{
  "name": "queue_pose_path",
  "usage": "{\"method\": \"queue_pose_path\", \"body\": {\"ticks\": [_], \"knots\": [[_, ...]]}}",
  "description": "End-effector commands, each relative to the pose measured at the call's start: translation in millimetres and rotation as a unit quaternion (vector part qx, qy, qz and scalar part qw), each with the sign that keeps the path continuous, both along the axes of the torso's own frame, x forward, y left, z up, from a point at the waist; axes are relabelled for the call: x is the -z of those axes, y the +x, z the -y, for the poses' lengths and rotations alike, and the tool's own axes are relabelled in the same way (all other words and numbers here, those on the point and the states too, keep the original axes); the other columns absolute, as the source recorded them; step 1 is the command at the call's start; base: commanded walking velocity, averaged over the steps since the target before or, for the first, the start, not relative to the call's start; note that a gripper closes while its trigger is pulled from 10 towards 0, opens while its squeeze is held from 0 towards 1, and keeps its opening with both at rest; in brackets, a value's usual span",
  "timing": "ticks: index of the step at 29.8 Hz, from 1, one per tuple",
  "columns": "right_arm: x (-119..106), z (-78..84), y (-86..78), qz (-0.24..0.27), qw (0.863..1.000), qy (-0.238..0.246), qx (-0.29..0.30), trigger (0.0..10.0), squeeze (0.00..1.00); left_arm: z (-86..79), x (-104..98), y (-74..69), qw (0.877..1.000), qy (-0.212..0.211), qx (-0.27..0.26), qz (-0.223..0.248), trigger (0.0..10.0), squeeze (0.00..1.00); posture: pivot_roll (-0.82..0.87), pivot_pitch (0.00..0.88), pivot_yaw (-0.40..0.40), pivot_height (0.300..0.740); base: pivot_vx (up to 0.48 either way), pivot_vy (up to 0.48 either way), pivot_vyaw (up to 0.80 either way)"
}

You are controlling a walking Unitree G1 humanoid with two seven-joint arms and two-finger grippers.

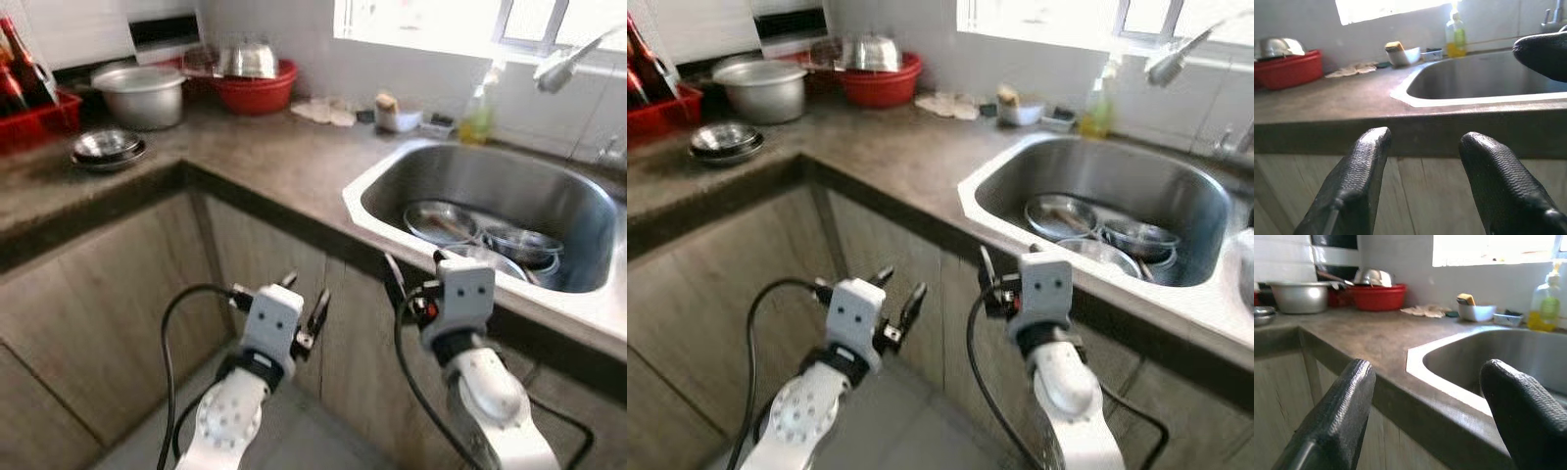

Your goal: Kitchen organization

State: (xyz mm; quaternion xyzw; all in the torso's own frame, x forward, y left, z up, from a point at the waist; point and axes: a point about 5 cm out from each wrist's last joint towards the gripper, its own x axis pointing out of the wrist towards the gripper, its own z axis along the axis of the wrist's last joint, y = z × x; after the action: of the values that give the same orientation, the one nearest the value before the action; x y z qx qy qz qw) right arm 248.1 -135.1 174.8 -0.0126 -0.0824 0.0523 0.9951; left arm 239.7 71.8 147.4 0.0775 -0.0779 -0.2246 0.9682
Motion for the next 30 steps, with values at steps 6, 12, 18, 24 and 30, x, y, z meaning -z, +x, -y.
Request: {"method": "queue_pose_path", "body": {"ticks": [6,12,18,24,30], "knots": [[0.7,3.6,1.8,-0.001,1.0,-0.002,0.009,10.0,0.0,2.3,1.3,-1.1,1.0,0.004,0.013,-0.001,10.0,0.0,0.01,0.0,-0.011,0.74,0.368,0.0,0.8],[0.4,4.1,2.7,0.002,1.0,-0.003,0.009,10.0,0.0,2.1,0.7,0.8,1.0,0.003,0.01,0.0,10.0,0.0,0.02,0.0,-0.012,0.74,0.364,0.0,0.8],[0.1,3.0,3.5,0.002,1.0,-0.001,0.007,10.0,0.0,3.7,0.0,0.9,1.0,0.002,0.011,0.001,10.0,0.0,0.02,0.0,-0.015,0.74,0.359,0.0,0.8],[-0.1,3.3,4.2,0.001,1.0,0.002,0.01,10.0,0.0,2.4,0.0,1.4,1.0,0.002,0.009,0.001,10.0,0.0,0.02,0.0,-0.015,0.74,0.355,0.0,0.27],[-1.1,3.2,5.4,0.002,1.0,0.011,0.012,10.0,0.0,2.1,-0.1,1.6,1.0,0.002,0.007,0.0,10.0,0.0,0.02,0.0,-0.017,0.74,0.353,0.0,0.0]]}}
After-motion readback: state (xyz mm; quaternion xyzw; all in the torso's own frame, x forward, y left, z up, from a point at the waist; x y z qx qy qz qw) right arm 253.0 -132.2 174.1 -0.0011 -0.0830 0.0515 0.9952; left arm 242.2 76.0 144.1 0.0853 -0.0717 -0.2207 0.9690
